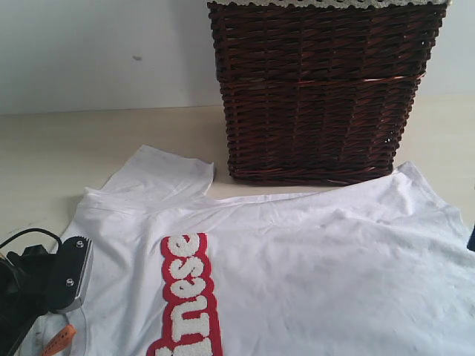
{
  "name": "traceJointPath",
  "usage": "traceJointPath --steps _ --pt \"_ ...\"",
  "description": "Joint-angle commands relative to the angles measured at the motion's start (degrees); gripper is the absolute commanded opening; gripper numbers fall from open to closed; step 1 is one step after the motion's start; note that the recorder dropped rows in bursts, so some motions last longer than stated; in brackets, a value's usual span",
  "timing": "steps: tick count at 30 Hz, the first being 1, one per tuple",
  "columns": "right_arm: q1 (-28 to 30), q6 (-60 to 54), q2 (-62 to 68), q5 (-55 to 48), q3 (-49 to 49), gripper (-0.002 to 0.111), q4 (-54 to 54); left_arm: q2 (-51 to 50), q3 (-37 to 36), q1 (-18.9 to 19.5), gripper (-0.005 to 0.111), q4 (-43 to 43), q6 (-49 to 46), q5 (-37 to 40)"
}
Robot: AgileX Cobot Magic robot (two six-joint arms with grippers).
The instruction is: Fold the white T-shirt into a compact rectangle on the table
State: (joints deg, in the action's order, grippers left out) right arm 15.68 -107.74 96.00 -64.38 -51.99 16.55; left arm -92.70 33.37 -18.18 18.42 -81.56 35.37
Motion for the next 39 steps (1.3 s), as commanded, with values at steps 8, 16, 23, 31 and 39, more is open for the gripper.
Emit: traceJointPath --steps 8,16,23,31,39 --pt "0.0 -12.9 4.4 12.0 -0.4 0.105 -3.0 -0.1 -0.1 -0.1 0.104 0.5 0.2 -0.2" --pt "0.0 -12.7 7.9 13.7 -0.4 0.105 -3.1 -0.1 -0.1 -0.1 0.104 0.5 0.2 -0.2" --pt "0.0 -12.6 10.1 16.8 -0.4 0.105 -3.1 -0.1 -0.1 -0.1 0.104 0.5 0.2 -0.2" --pt "0.0 -12.6 11.4 21.0 3.9 0.105 -3.4 -0.1 -0.1 -0.1 0.104 0.5 0.2 -0.2" --pt "0.0 -12.7 11.4 33.9 10.9 0.096 -3.5 -0.1 -0.1 -0.1 0.104 0.5 0.2 -0.2"
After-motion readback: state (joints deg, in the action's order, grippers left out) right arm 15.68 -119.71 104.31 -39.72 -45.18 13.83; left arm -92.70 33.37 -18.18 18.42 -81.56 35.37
